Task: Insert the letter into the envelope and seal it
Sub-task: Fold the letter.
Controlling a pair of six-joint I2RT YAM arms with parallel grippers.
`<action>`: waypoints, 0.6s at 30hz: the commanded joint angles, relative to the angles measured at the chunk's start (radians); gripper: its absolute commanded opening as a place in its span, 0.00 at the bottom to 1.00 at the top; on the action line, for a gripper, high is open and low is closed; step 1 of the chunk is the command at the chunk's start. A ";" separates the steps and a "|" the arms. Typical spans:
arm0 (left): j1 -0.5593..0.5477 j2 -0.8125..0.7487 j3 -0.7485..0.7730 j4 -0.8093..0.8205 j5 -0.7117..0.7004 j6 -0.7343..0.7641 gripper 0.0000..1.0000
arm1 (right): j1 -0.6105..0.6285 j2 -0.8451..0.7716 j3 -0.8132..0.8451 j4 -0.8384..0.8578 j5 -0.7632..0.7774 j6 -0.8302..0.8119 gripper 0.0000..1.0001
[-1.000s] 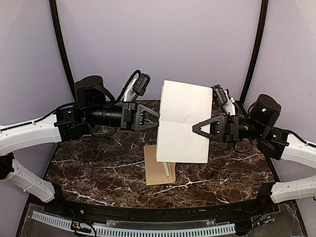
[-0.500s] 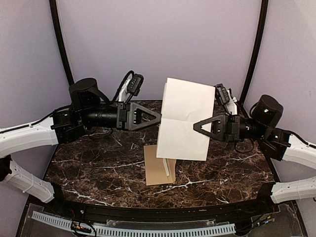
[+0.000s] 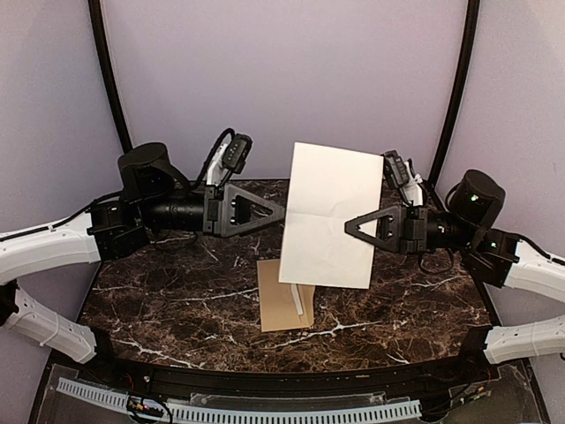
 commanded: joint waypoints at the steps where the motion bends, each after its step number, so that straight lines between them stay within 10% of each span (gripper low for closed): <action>1: 0.002 0.045 0.043 -0.021 0.027 0.017 0.85 | 0.006 0.006 0.008 0.001 -0.010 -0.012 0.00; 11: 0.000 0.089 0.062 -0.004 0.074 0.011 0.84 | 0.006 0.048 0.021 -0.001 -0.014 -0.020 0.00; 18: 0.002 0.090 0.045 0.007 0.067 0.005 0.48 | 0.006 0.068 0.030 0.009 -0.020 -0.022 0.00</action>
